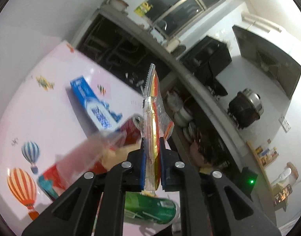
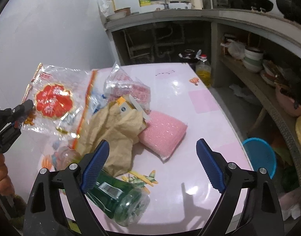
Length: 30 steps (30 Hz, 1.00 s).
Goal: Collect trash
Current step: 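Grasp the tan paper towel with the right gripper and lift it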
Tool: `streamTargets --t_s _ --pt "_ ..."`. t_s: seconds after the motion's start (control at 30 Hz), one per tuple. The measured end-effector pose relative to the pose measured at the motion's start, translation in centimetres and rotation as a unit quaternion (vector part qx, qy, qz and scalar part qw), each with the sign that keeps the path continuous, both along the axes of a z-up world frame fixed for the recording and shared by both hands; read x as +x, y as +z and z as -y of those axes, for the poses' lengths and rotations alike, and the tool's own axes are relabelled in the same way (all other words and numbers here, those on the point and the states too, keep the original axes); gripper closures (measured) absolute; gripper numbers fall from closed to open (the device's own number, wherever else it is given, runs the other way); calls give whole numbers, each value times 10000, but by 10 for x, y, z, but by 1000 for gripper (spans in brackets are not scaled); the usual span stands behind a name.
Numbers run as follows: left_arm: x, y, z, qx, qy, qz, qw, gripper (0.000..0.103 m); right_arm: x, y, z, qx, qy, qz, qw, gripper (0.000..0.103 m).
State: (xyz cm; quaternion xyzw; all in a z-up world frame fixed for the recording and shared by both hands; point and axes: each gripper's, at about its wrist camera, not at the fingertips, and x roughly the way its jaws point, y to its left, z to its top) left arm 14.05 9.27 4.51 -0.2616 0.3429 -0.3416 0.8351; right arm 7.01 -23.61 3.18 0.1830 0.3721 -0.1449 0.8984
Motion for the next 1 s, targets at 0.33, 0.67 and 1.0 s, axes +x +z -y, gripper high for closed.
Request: streamTargets --t_s 0.33,0.67,1.0 --pt "6 4 -26 -38 511 76 9987 92 49 -18 9 1720 787 -212 9817 16" --pt "10 -2 -41 -122 690 38 9975 92 107 -47 -3 2595 537 -917 9599 11" --pt "9 -2 -44 -153 707 53 9974 92 123 -80 -14 2885 423 -1278 9480 35"
